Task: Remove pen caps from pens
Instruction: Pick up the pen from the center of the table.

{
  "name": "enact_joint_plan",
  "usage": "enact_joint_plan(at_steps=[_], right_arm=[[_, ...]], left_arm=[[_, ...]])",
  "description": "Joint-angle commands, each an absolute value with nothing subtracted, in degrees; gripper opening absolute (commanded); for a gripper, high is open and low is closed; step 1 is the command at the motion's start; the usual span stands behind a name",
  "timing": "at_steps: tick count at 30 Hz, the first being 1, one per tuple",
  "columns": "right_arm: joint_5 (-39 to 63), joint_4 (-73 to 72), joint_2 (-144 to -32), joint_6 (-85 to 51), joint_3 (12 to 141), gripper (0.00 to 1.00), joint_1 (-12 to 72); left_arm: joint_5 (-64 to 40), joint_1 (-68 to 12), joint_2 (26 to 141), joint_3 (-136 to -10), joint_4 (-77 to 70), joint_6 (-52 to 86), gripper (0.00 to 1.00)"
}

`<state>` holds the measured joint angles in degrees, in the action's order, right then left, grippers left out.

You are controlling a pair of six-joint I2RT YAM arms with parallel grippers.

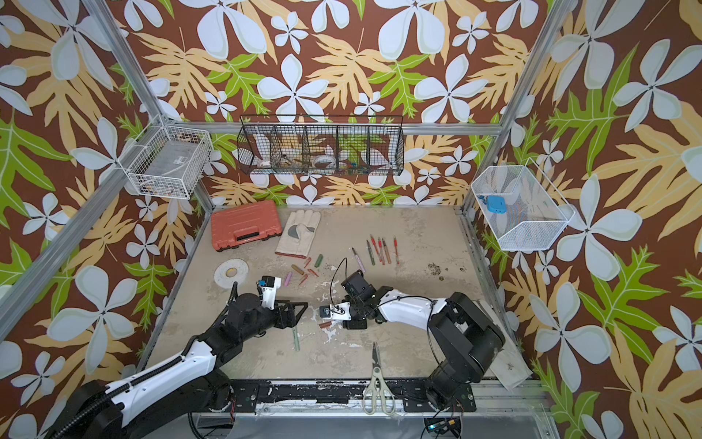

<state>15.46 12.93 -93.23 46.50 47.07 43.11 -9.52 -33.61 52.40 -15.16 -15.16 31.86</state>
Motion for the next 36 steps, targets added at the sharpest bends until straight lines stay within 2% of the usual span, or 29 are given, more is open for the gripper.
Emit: enact_joint_plan(at_steps=[1, 4, 7, 12, 25, 36], right_arm=[[16.62, 14.68, -93.99, 46.34, 47.64, 0.46, 43.14], [17.37, 15.0, -94.7, 46.13, 48.32, 0.43, 43.12], [17.75, 17.12, -97.48, 45.32, 50.02, 0.34, 43.14], [17.03, 19.86, -101.12, 44.4, 52.18, 0.29, 43.15], [15.7, 19.68, -103.29, 39.73, 52.22, 0.06, 43.14], [16.32, 13.72, -102.1, 24.86, 53.12, 0.04, 43.11]], left_arm=[[-9.6, -33.6, 52.47, -15.37, -15.47, 32.03, 0.9], [-9.27, -33.66, 52.68, -15.2, -15.17, 31.91, 0.9], [-9.08, -33.66, 52.74, -15.13, -15.1, 31.84, 0.9], [-8.31, -33.64, 52.71, -15.13, -14.85, 31.74, 0.9], [-7.76, -33.66, 52.51, -15.05, -14.72, 31.72, 0.9], [-7.12, -33.66, 53.39, -15.71, -15.11, 31.47, 0.91]])
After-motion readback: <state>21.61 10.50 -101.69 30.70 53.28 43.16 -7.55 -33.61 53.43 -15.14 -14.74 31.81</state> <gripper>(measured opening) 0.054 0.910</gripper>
